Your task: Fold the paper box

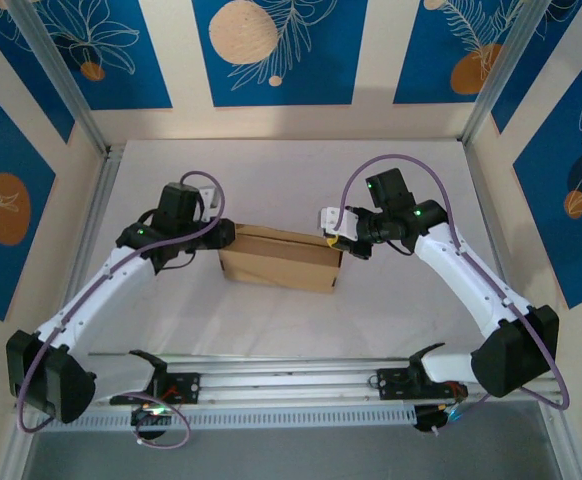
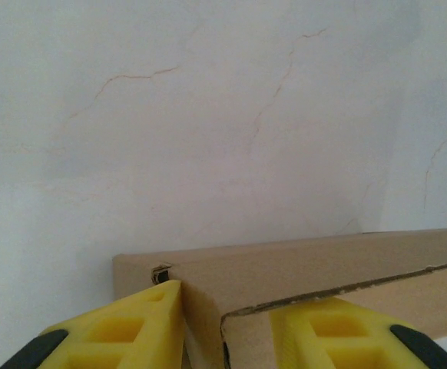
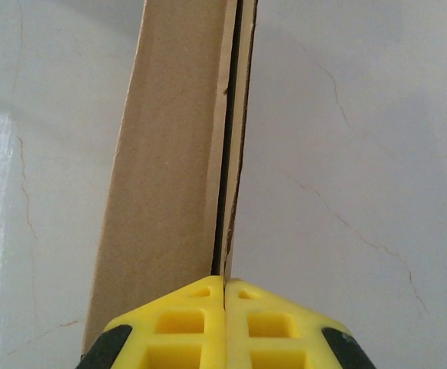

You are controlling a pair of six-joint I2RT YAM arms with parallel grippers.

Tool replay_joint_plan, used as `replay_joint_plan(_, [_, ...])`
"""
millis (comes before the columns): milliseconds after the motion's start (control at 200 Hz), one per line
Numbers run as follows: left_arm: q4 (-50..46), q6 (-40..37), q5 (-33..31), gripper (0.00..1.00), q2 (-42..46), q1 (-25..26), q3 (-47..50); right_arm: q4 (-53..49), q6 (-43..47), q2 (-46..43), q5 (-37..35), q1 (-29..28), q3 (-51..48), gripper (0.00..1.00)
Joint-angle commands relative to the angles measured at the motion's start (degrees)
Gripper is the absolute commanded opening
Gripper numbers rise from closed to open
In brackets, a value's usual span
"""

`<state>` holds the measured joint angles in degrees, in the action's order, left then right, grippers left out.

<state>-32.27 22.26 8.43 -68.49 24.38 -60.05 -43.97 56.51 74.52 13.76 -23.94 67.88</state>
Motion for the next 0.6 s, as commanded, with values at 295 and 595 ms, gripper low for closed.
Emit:
replay_joint_plan(295, [-2.37,-20.74,-6.75,0.51,4.86,-2.53,-1.1,-0.85,1.08,0.17,1.19,0.17,0.06,0.0])
replay_joint_plan(595, [3.95,-27.42,0.7,0.46,4.64,-2.8,5.14,-1.12,1.53,0.5,1.36,0.13,0.58,0.0])
